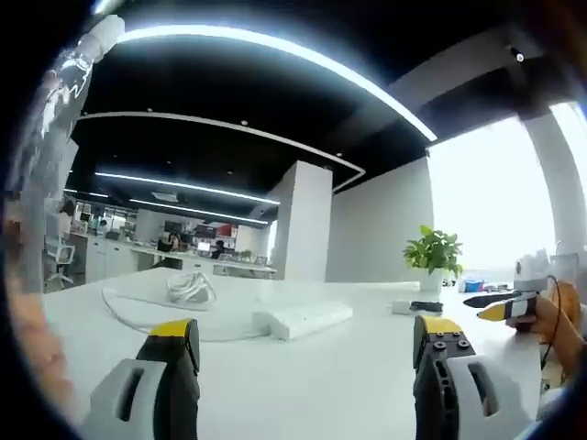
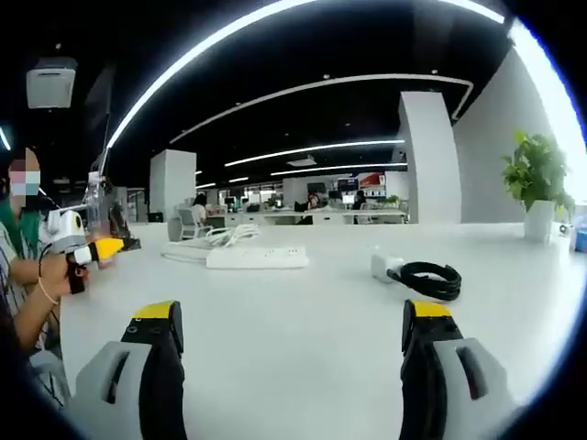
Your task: Straighten the power strip on the desk, plug the charger into it
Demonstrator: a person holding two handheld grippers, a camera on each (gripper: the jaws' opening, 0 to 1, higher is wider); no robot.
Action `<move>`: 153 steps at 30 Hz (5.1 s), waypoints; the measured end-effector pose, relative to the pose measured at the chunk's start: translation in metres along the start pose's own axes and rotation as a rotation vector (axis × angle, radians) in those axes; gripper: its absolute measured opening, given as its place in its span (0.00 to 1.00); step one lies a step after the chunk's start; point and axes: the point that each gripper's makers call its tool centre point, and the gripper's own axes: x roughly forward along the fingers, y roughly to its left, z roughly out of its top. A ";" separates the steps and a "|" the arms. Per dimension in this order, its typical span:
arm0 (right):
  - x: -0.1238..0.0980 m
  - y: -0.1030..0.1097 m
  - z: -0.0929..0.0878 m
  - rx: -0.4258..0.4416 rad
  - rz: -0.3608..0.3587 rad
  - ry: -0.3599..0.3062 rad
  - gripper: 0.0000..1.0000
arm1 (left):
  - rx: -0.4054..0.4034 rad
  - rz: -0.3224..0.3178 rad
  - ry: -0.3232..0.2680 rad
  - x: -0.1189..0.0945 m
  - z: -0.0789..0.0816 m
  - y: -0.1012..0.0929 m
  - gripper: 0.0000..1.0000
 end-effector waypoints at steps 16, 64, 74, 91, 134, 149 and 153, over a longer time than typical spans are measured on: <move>0.003 0.003 -0.004 -0.010 0.007 0.034 0.99 | -0.041 0.013 0.021 -0.001 -0.003 0.004 0.99; 0.075 -0.014 0.053 -0.110 0.220 -0.077 1.00 | 0.064 0.064 0.122 0.037 0.001 0.034 0.99; 0.101 -0.016 0.051 -0.073 0.258 -0.072 1.00 | 0.081 0.025 0.095 0.066 0.012 0.031 0.99; 0.135 -0.013 0.040 -0.083 0.280 -0.087 0.97 | 0.088 0.017 0.127 0.094 -0.004 0.036 0.99; 0.225 0.008 -0.007 -0.133 0.383 0.110 0.96 | 0.133 -0.040 0.286 0.149 -0.049 0.039 0.99; 0.247 -0.006 -0.020 -0.138 0.378 0.197 0.91 | 0.146 -0.047 0.398 0.161 -0.069 0.041 0.92; 0.247 -0.005 -0.024 -0.144 0.387 0.209 0.89 | 0.145 -0.049 0.415 0.161 -0.072 0.041 0.91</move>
